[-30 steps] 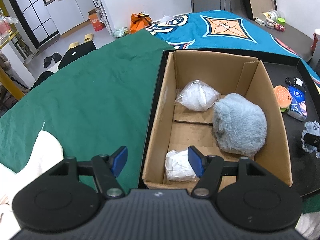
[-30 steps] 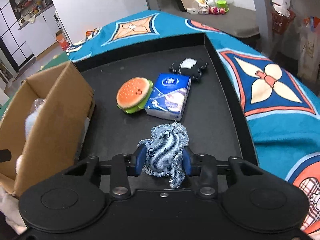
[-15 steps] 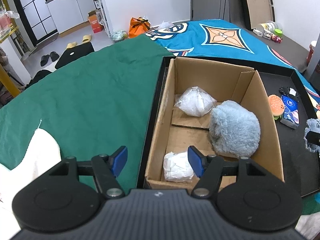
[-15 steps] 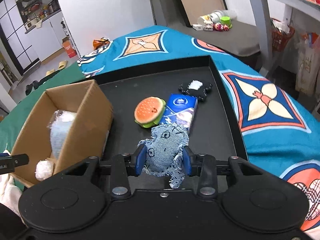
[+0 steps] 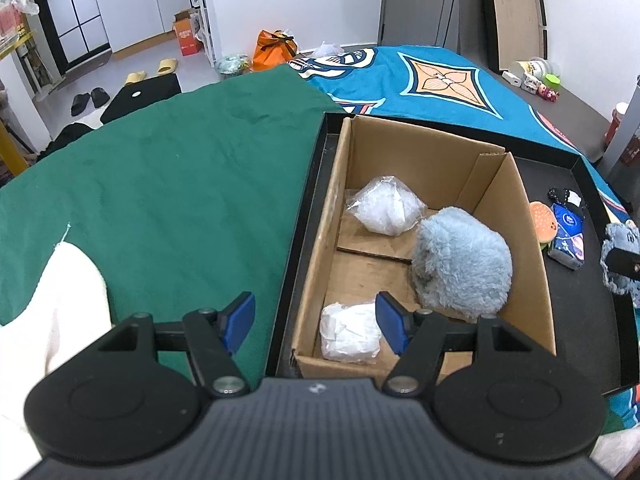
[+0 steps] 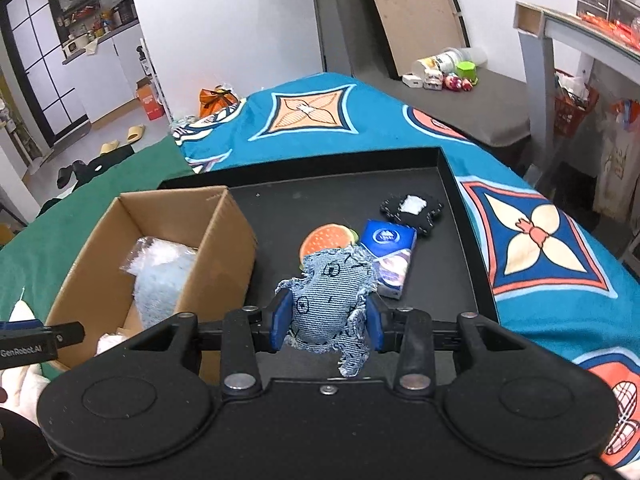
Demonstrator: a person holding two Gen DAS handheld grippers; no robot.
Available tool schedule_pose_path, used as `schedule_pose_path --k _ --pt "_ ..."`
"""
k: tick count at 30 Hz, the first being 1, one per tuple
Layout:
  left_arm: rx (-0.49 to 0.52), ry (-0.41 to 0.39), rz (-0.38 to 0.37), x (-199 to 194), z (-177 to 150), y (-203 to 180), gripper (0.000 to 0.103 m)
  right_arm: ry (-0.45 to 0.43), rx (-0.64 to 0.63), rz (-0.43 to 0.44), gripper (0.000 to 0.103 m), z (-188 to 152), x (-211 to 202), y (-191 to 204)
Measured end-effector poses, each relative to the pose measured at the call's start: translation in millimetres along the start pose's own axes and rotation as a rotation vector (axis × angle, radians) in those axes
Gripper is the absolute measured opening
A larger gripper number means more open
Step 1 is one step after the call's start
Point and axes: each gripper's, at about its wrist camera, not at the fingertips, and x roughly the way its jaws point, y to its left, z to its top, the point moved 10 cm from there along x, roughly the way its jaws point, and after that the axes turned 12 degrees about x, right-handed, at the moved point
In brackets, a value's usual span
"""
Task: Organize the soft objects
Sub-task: 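Carry the denim plush with the right gripper into the box and release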
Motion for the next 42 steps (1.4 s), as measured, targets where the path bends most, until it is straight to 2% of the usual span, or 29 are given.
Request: schedule_pose_path --k 15,22,30,35,42 --pt "-0.049 0.013 -0.056 3.5 -3.7 6.0 0.064 -0.045 -0.05 0.046 0.039 13.3 -13.2 44.3" --pt "-0.066 0.004 -0.084 3.0 -4.1 6.3 0.06 -0.052 -0.1 0.07 0.039 12.0 -15.7 67.2" --pt "-0.087 0.01 -0.122 5.3 -5.9 8.0 0.046 -0.049 -0.153 0.128 0.039 8.0 -20.9 99.6" --pt "-0.11 0.021 -0.149 9.4 -8.4 9.7 0.028 -0.035 -0.185 0.155 0.04 3.4 -18.4 120.6" --pt "-0.171 0.019 -0.177 14.5 -9.8 19.8 0.018 -0.002 -0.202 0.184 0.04 -1.9 -10.0 146.3"
